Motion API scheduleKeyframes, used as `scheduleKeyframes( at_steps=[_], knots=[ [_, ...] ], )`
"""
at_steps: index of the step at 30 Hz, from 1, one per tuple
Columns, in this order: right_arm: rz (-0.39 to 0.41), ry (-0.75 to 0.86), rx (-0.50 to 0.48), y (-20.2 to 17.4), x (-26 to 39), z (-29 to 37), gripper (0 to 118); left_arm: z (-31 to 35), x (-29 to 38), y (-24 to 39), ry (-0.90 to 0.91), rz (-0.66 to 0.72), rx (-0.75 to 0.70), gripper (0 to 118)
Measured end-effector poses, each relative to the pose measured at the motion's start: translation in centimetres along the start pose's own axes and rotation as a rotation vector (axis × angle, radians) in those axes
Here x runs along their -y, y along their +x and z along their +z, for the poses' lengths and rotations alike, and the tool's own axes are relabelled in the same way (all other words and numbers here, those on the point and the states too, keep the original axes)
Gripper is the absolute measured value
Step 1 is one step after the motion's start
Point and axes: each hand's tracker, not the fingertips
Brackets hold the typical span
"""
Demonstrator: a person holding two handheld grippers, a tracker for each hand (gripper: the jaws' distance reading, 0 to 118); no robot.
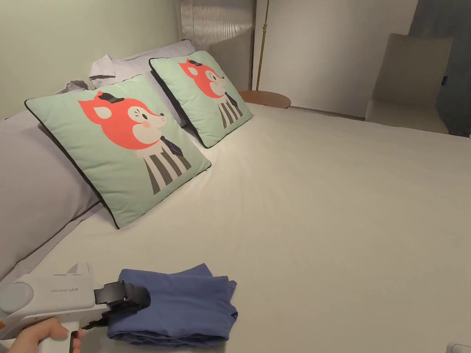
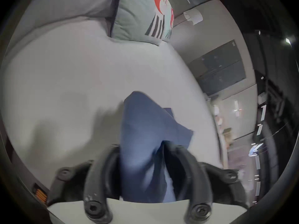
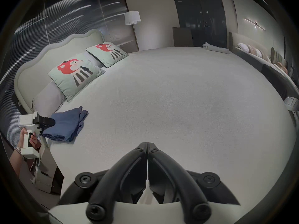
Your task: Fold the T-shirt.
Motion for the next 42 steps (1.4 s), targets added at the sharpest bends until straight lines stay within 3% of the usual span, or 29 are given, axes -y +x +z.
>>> scheduleKeyframes(
  at_steps=[2,4,6,9,11,12,13,14,15,16,22,32,36,42],
  knots=[
    [0.01,0.002,0.005,-0.1,-0.2,0.2,0,-0.2,0.8,1.8,0.049,-0.127,-0.151,81],
    [0.018,0.012,0.008,0.0,-0.4,0.6,0,0.0,1.8,4.1,0.09,-0.272,-0.3,111],
    [0.025,0.028,0.015,0.3,-0.6,1.0,0,0.8,2.7,6.5,0.16,-0.394,-0.411,110],
    [0.025,0.051,0.019,0.7,-0.8,1.9,0,1.9,4.0,9.1,0.268,-0.471,-0.451,110],
    [0.027,0.066,0.028,1.0,-0.8,2.6,0,2.6,5.5,11.3,0.289,-0.468,-0.39,101],
    [0.024,0.075,0.033,1.3,-0.8,2.9,0,2.9,6.4,12.5,0.283,-0.468,-0.338,86],
    [0.02,0.082,0.035,1.5,-0.8,3.3,0,3.1,7.1,13.3,0.266,-0.463,-0.285,53],
    [0.013,0.089,0.038,1.9,-0.7,3.7,0,3.0,7.9,14.3,0.242,-0.453,-0.236,27],
    [0.005,0.096,0.043,2.2,-0.6,4.1,0,2.5,8.8,15.3,0.214,-0.429,-0.199,10],
    [-0.001,0.105,0.048,2.5,-0.5,4.5,0,2.1,9.6,16.1,0.197,-0.42,-0.185,4],
    [-0.028,0.219,0.12,5.0,0.0,7.8,0,-1.0,14.6,22.7,0.243,-0.535,-0.133,0],
    [0.05,0.687,0.38,7.9,-4.0,17.2,0,1.7,19.5,35.0,0.763,-0.829,-0.017,0],
    [0.107,0.813,0.453,8.2,-5.8,20.0,0,2.8,20.5,38.0,0.891,-0.89,0.016,0],
    [0.139,0.845,0.475,8.5,-5.9,20.7,0,2.2,21.1,39.3,0.889,-0.875,0.037,0]
  ],
)
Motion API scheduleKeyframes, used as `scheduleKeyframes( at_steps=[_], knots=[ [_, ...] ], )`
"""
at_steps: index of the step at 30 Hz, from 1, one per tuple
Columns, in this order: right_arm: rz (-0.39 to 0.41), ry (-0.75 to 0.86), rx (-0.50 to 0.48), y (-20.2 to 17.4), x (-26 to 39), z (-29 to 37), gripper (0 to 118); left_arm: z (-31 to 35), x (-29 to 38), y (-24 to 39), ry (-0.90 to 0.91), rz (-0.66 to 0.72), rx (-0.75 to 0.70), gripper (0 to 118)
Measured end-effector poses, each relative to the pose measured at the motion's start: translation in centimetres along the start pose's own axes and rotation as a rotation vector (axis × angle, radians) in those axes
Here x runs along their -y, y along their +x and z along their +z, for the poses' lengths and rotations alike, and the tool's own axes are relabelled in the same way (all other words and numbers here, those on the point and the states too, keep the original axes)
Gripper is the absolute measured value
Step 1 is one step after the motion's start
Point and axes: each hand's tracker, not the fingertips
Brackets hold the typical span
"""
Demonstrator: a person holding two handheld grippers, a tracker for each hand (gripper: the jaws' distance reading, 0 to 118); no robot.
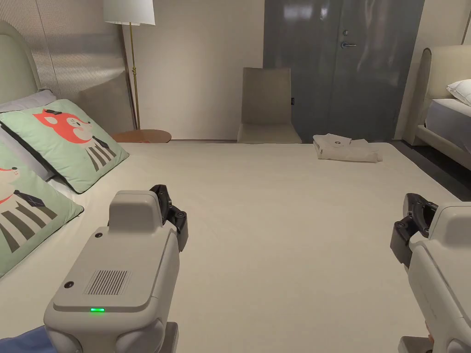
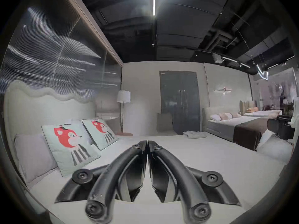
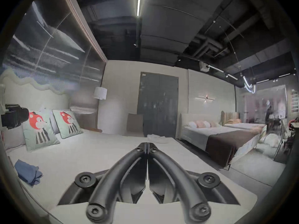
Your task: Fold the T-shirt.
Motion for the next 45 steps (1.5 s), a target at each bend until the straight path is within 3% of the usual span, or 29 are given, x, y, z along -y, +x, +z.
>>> scheduleKeyframes(
  at_steps=[36,40,41,42,44,45],
  knots=[
    [0.007,-0.02,-0.022,-0.6,1.2,0.4,0,0.7,1.7,0.9,-0.017,0.001,-0.007,0],
    [0.006,-0.02,-0.024,-0.6,1.2,0.4,1,0.9,1.7,0.9,-0.01,0.004,-0.005,9],
    [0.004,-0.019,-0.019,-0.6,1.2,0.3,4,0.9,1.6,0.9,-0.007,0.006,-0.002,21],
    [-0.001,-0.014,-0.013,-0.6,1.2,0.3,27,0.9,1.6,0.8,-0.009,0.009,0.003,45],
    [-0.009,-0.021,-0.021,-0.5,1.2,0.1,90,1.0,1.6,0.7,-0.007,0.017,0.008,77],
    [-0.012,-0.024,-0.019,-0.5,1.3,0.1,116,1.0,1.6,0.6,-0.006,0.019,0.01,99]
  ],
)
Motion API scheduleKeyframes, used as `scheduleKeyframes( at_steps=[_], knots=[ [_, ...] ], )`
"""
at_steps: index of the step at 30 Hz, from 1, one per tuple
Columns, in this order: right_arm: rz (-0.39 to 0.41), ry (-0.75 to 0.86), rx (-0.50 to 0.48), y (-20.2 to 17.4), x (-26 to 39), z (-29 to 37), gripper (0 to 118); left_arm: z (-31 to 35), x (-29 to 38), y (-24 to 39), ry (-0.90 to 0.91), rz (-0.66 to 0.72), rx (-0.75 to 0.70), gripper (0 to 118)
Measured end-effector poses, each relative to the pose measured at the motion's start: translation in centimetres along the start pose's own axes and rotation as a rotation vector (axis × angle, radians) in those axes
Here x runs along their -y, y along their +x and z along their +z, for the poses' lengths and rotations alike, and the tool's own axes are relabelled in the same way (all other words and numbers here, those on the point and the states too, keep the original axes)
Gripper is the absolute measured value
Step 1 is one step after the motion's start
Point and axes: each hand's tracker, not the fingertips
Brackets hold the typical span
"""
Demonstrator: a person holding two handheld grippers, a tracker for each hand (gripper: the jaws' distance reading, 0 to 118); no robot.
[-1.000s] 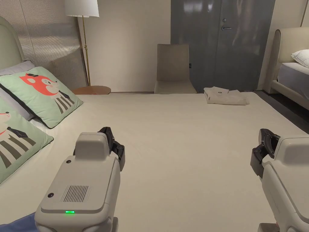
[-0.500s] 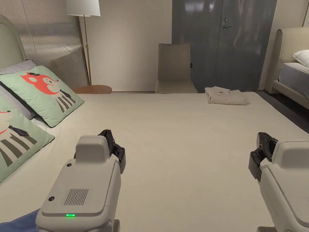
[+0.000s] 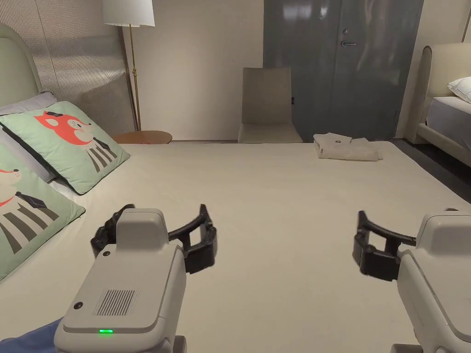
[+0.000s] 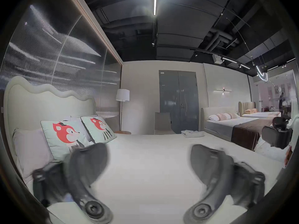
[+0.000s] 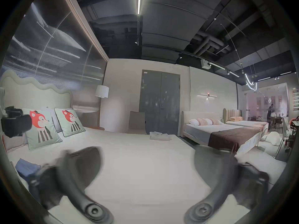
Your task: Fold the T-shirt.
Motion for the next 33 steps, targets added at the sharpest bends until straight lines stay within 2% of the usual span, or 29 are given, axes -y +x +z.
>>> scheduleKeyframes(
  at_steps=[1,2,22,33],
  knots=[
    [0.002,0.005,0.0,0.0,0.1,0.1,118,0.0,0.0,-0.1,-0.001,0.001,0.002,112],
    [0.015,0.033,0.022,-0.2,0.1,0.3,118,0.3,0.0,-0.1,0.023,0.005,-0.006,110],
    [0.015,0.031,0.008,-0.4,0.0,0.6,118,0.9,0.0,-0.3,0.029,0.009,-0.01,111],
    [-0.007,0.015,0.004,-0.3,0.3,0.6,118,1.2,-0.3,-0.4,0.037,0.014,-0.016,111]
  ],
)
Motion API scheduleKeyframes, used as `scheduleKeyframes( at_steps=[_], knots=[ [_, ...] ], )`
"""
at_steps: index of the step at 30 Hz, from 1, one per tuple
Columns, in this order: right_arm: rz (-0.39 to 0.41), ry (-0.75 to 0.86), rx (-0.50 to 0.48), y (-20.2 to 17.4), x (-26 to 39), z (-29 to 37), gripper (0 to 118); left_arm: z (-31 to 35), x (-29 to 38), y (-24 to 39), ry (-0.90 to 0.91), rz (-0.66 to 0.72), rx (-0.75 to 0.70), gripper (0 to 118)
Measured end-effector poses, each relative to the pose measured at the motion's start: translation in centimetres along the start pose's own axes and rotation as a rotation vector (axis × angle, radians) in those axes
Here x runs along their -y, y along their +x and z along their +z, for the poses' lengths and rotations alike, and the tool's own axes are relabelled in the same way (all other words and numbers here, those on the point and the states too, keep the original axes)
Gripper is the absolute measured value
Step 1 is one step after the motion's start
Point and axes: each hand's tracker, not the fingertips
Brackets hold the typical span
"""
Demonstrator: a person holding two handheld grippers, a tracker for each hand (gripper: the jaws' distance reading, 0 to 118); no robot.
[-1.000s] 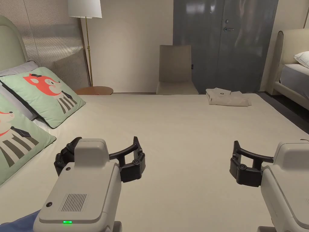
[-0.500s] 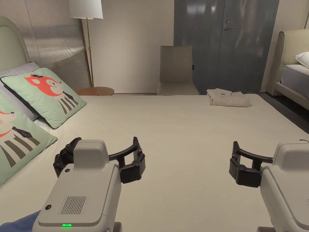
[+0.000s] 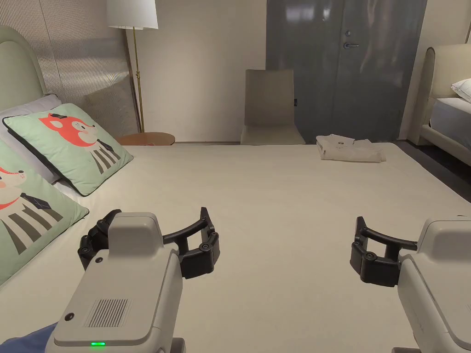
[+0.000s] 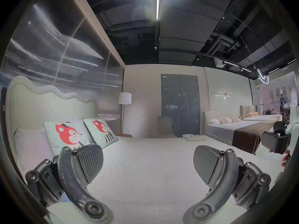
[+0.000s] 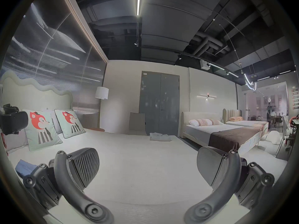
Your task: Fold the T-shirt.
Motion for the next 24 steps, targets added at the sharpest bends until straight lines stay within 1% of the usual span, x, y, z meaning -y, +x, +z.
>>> scheduleKeyframes(
  at_steps=[5,10,12,14,16,18,20,24],
  knots=[
    [-0.021,-0.003,-0.011,0.4,-0.2,0.0,118,0.1,-0.1,-0.1,-0.001,0.001,-0.002,111],
    [0.025,-0.018,0.004,0.1,-0.4,-0.2,118,0.2,-0.2,-0.1,-0.001,0.008,-0.002,111],
    [0.033,-0.011,0.031,-0.2,-0.4,-0.2,118,0.3,-0.2,-0.1,-0.002,0.011,0.0,111],
    [0.006,-0.023,0.047,-0.1,-0.6,-0.1,118,0.3,-0.3,0.0,-0.003,0.01,0.002,111],
    [-0.035,-0.036,0.03,0.1,-0.9,-0.1,118,0.3,-0.4,-0.1,-0.003,0.009,0.005,111],
    [-0.025,-0.056,0.056,-0.1,-1.2,-0.1,118,0.3,-0.4,-0.1,-0.002,0.01,0.006,111],
    [-0.002,-0.074,0.116,-0.5,-1.5,-0.1,118,0.3,-0.5,-0.2,0.0,0.014,0.004,111],
    [0.005,-0.097,0.162,-0.9,-1.7,-0.3,118,0.2,-0.6,-0.4,-0.003,0.024,0.001,111]
  ],
)
